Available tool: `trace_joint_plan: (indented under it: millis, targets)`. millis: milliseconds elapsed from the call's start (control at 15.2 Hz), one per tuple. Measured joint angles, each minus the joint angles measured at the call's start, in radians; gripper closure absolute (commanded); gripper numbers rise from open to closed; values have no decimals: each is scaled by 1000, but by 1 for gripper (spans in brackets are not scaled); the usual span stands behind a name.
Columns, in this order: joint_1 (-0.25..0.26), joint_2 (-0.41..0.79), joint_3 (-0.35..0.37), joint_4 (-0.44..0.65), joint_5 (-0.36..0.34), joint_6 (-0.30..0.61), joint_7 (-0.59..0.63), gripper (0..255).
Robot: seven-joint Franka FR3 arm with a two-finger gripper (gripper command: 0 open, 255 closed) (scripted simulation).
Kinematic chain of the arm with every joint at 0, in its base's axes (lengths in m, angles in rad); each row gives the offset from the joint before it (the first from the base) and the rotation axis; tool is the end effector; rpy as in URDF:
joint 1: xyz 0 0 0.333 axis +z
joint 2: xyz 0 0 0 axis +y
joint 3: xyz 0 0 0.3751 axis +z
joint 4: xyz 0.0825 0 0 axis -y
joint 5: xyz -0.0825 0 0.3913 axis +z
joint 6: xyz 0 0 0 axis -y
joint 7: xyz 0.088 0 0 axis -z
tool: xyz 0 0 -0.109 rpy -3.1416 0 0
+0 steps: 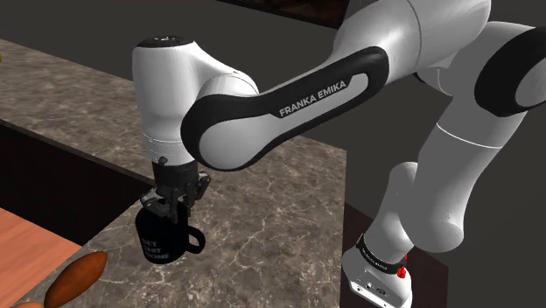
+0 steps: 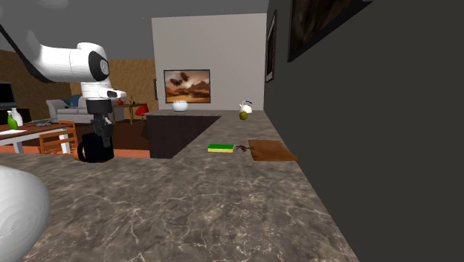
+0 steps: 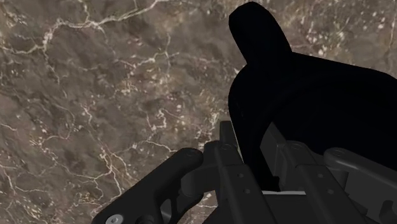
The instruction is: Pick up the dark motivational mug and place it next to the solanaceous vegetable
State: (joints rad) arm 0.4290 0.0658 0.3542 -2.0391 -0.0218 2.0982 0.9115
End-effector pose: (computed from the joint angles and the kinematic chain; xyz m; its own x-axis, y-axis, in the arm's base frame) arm 0.4089 0.4007 0.4664 0.9930 -0.1177 -0.0047 -0.1177 -0.9930 -0.0005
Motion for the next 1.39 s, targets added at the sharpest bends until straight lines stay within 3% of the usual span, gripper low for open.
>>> trace_joint_plan:
  millis: [594,1056,1122,1386]
  targets:
    - [4,59,-2,-59,-27,114,19,255]
    - [5,65,-3,-68,-30,129,20,255]
    - [5,65,-3,-68,-30,129,20,0]
    - [5,65,-3,-67,-30,129,20,0]
